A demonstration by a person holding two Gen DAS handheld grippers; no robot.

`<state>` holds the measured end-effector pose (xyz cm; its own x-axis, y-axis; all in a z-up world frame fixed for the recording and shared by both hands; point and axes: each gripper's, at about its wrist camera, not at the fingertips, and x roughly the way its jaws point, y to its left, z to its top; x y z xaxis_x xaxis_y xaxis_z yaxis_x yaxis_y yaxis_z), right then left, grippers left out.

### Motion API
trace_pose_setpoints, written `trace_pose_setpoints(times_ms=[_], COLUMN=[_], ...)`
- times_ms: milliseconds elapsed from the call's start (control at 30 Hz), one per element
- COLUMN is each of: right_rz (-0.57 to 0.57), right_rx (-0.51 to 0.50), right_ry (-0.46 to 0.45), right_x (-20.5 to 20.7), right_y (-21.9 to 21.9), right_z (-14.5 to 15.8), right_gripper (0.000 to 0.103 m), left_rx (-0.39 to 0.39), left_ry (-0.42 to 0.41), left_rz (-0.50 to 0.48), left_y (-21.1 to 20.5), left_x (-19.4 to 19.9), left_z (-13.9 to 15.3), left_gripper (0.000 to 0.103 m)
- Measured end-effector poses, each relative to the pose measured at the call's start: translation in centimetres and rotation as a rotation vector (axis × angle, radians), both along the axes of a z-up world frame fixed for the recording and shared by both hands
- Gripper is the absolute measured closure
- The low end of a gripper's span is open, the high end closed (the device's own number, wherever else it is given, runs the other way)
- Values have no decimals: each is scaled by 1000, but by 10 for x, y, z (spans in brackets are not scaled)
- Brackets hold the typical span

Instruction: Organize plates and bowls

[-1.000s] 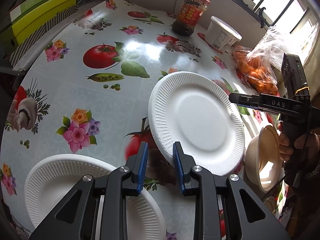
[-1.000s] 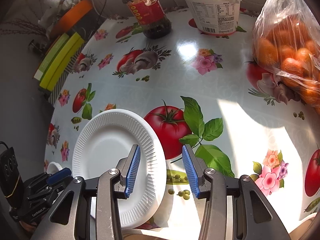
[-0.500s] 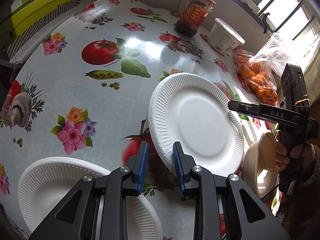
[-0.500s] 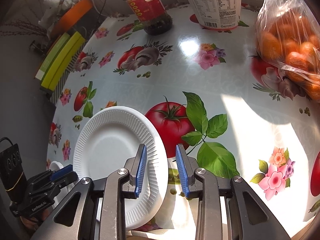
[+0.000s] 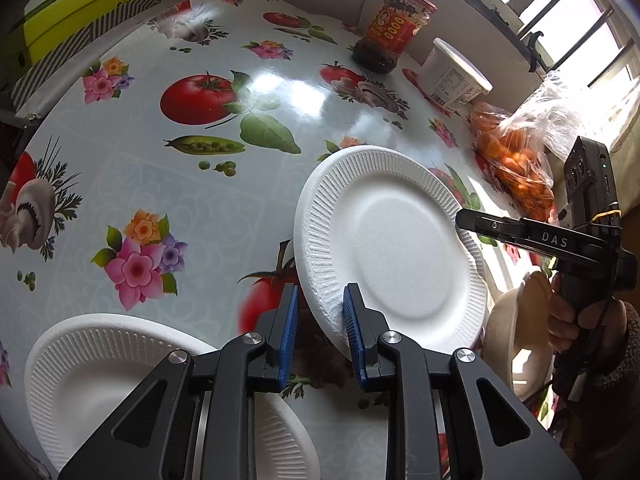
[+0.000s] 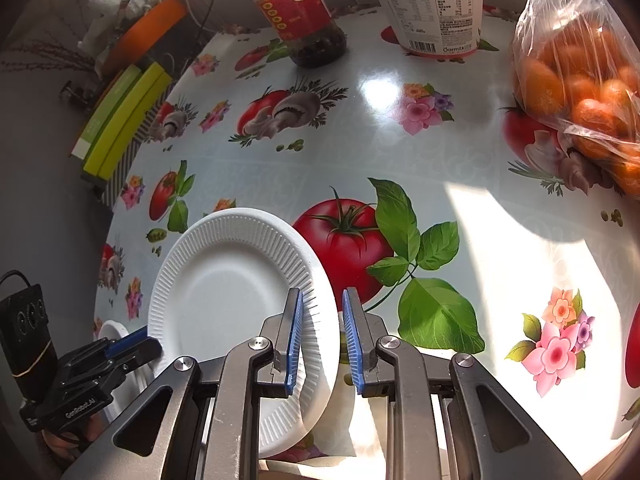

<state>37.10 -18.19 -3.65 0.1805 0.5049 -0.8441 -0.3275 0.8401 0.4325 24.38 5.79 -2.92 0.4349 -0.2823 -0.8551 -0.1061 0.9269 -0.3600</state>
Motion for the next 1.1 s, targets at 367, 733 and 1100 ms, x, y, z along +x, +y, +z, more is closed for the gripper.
trace_pose_setpoints(times_ms=[367,733,1100], right_rz=[-1,11,11], right_rx=[-3,-8,1], right_ry=[-1,-14,-16], right_x=[-2,-4,-2], right_y=[2,6,8], right_z=[0,4,7], right_gripper=[83,85,85], left_rx=[6,13,3], left_ry=[-11,-8,-21], left_rz=[8,21,32], left_y=[1,3,8], left_x=[-1,-2,-4], left_z=[2,3,7], left_gripper=[85,85,85])
